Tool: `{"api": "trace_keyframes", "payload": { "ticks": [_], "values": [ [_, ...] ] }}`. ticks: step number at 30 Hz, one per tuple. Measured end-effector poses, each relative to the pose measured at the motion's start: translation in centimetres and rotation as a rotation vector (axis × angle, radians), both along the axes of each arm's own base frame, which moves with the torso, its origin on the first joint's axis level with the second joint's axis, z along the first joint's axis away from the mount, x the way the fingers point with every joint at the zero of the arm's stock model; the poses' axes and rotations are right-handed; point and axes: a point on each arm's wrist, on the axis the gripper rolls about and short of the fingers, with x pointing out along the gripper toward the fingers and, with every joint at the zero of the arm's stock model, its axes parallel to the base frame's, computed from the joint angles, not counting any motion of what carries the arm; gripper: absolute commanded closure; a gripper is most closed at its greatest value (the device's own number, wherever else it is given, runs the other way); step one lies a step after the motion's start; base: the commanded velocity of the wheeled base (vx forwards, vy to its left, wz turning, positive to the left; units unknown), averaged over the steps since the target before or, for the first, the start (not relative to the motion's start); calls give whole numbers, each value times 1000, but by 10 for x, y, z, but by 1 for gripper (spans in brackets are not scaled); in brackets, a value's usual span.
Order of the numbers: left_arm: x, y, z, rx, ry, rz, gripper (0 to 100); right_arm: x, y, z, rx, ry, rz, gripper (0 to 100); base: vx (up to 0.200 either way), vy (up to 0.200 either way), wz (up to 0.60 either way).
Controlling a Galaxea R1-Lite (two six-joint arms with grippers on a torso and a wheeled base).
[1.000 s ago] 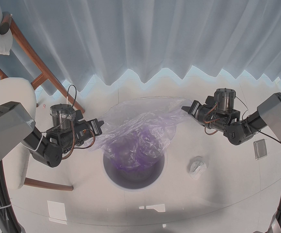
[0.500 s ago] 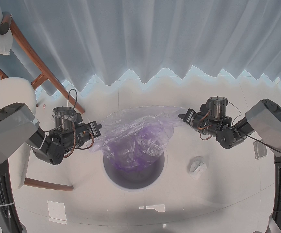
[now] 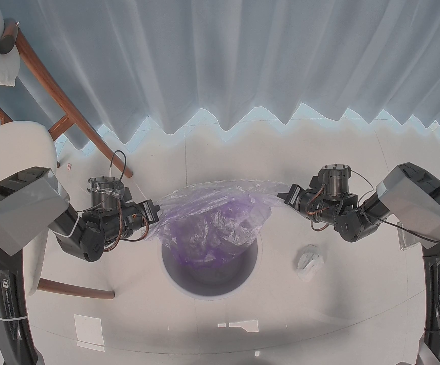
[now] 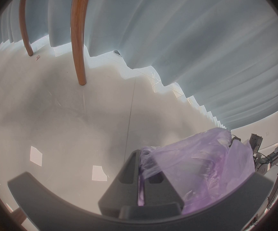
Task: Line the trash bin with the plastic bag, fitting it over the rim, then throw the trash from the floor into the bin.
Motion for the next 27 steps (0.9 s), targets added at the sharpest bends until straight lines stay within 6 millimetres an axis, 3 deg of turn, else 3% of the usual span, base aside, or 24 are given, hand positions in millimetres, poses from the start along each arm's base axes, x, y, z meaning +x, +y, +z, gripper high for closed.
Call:
{"api": "trace_keyframes", "payload": {
  "ticks": [9, 15, 20, 27],
  "values": [
    [-5, 6, -3, 15, 68, 11, 100, -20, -4, -10, -17, 72, 23, 100, 0, 0, 0],
    [-15, 11, 6, 31, 125, 16, 100, -39, -7, -8, -29, 109, 44, 100, 0, 0, 0],
    [-21, 14, 17, 32, 124, 19, 100, -46, -9, -4, -31, 115, 48, 100, 0, 0, 0],
    [-21, 15, 16, 43, 146, 18, 100, -53, -11, -7, -40, 133, 50, 100, 0, 0, 0]
  ]
}}
